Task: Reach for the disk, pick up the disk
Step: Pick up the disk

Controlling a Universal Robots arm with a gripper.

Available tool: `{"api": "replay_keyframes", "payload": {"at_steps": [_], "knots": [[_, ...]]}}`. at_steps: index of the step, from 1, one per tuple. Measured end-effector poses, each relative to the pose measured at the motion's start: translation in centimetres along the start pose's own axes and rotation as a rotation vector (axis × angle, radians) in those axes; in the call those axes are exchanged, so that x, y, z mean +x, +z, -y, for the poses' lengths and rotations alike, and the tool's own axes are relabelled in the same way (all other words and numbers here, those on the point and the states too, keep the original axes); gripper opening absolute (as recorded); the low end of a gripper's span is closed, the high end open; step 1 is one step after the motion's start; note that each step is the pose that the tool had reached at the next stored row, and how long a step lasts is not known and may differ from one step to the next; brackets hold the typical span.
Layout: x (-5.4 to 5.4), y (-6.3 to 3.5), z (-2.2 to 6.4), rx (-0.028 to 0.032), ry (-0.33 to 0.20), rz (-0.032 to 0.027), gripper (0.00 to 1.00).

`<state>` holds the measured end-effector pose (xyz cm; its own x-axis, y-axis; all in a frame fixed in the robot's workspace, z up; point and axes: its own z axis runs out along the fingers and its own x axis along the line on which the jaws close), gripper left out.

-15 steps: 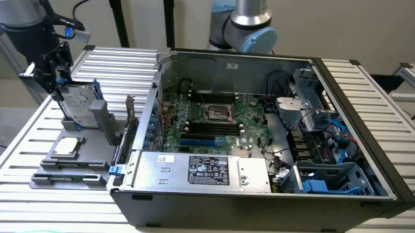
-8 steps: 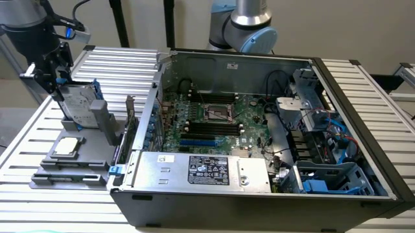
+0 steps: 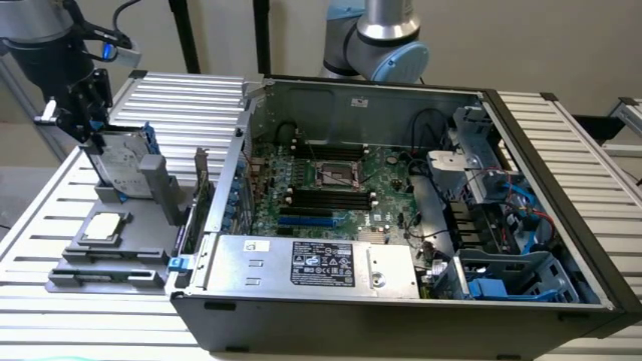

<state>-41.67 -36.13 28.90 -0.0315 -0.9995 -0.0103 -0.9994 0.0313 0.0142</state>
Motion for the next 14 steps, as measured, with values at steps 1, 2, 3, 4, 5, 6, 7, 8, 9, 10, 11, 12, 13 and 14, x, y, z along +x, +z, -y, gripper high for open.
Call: {"api": "replay_keyframes", "payload": {"at_steps": [1,2,3,4,5,6,7,8,9,10,11,12,13,14], "knots": [[0.00,0.00,0.01,-0.0001,0.000,0.0000,0.44],[0.00,0.00,0.02,-0.0001,0.000,0.0000,0.44],[0.00,0.00,0.03,0.0000,0.000,0.0000,0.44],[0.00,0.00,0.03,-0.0001,0.000,-0.0001,0.44],[0.00,0.00,0.03,-0.0001,0.000,0.0000,0.44],[0.00,0.00,0.03,-0.0001,0.000,-0.0001,0.44],[0.00,0.00,0.03,-0.0001,0.000,0.0000,0.44],[0.00,0.00,0.03,-0.0001,0.000,-0.0001,0.42],[0.00,0.00,0.03,-0.0001,0.000,-0.0001,0.36],[0.00,0.00,0.03,-0.0001,0.000,-0.0001,0.36],[0.00,0.00,0.03,-0.0002,0.000,-0.0001,0.36],[0.01,0.01,0.03,-0.0001,0.000,-0.0001,0.33],[0.02,0.02,0.03,0.0000,0.000,0.0000,0.33],[0.05,0.01,0.03,-0.0001,0.000,0.0001,0.33]]}}
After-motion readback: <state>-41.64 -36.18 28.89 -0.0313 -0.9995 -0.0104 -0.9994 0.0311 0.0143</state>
